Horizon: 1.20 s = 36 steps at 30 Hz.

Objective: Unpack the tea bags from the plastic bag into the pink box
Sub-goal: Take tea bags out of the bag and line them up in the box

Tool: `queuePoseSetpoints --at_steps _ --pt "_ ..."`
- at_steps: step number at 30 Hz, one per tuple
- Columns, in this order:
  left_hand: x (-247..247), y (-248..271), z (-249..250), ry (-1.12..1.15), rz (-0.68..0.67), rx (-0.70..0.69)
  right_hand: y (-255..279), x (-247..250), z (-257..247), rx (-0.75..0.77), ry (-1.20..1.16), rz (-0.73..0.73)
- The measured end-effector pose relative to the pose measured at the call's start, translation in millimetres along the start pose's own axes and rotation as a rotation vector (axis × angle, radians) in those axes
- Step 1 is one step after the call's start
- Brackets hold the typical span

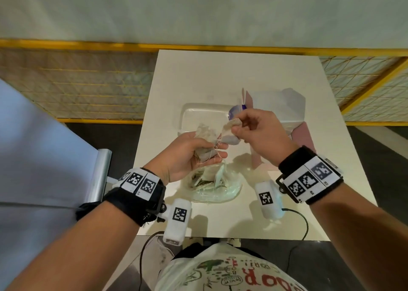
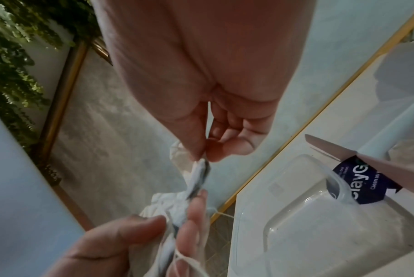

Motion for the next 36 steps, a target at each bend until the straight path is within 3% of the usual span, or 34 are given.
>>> queuePoseSetpoints --at_steps 3,10,13,17,25,31,36 --pt "0 0 2 0.057 -0.032 -0.017 5 -1 -3 -0.006 -0.069 -0.030" --pt "-2 -2 3 -0.087 -0.020 0.014 12 -12 -15 0.012 -0.376 -0.211" --pt "-7 -5 6 -0.211 -0.017 0.022 11 -21 -17 -0.022 -0.212 -0.285" --pt "-11 -10 10 -0.315 0.052 0.004 7 -17 -12 -0.034 0.080 -0.227" --pt "-25 -25 9 -0.455 0.159 0.005 0 0 -1 0.031 0.204 -0.300" --pt "-38 -32 -1 -0.209 0.185 -0.094 0 37 12 0.048 0.211 -0.164" --pt "-35 -34 -3 -0.284 0.321 -0.112 2 41 15 0.086 0.156 -0.251"
Point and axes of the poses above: each hand's wrist, its own y-axis away from the middle knuckle, its own x-axis out of the back of the hand, z = x × y, the point moved 10 cm from there along -y, towards the middle knuckle, and after that the axes turned 14 degrees about -z, right-handed, at the moved point
